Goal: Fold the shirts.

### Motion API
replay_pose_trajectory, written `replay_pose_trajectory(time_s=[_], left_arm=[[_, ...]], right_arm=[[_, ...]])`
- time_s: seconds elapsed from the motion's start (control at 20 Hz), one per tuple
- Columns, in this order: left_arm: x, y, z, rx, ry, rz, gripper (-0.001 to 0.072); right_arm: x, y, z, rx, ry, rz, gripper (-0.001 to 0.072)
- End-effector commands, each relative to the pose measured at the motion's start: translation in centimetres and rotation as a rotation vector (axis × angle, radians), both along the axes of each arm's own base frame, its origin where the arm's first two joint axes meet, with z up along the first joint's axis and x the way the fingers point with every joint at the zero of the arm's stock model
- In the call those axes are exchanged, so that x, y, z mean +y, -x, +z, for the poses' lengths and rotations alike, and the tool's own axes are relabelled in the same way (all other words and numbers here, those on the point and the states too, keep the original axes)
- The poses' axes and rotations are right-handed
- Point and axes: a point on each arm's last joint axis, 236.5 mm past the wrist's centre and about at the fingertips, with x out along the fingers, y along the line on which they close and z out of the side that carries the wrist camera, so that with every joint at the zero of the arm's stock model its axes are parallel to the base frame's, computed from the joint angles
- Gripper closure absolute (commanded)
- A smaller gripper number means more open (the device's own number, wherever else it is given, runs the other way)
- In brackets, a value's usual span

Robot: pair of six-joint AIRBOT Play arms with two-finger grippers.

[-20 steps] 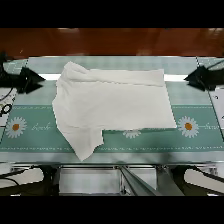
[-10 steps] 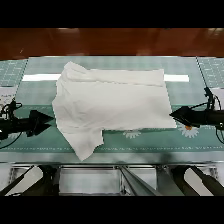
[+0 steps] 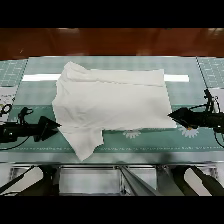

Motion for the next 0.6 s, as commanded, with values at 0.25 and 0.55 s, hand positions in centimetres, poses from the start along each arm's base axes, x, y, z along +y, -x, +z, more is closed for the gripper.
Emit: replay_pose_trajectory(time_s=[0.25, 0.55], left_arm=[[-2.7, -1.7, -1.2, -0.034, -0.055, -0.117, 0.0688], [-2.8, -2.4, 0.1, -0.053, -0.036, -0.144, 0.0688]], right_arm=[[-2.1, -0.9, 0.1, -0.028, 0.047, -0.056, 0.0307], [-11.2, 2.1, -2.7, 0.129, 0.055, -0.375, 0.0306]])
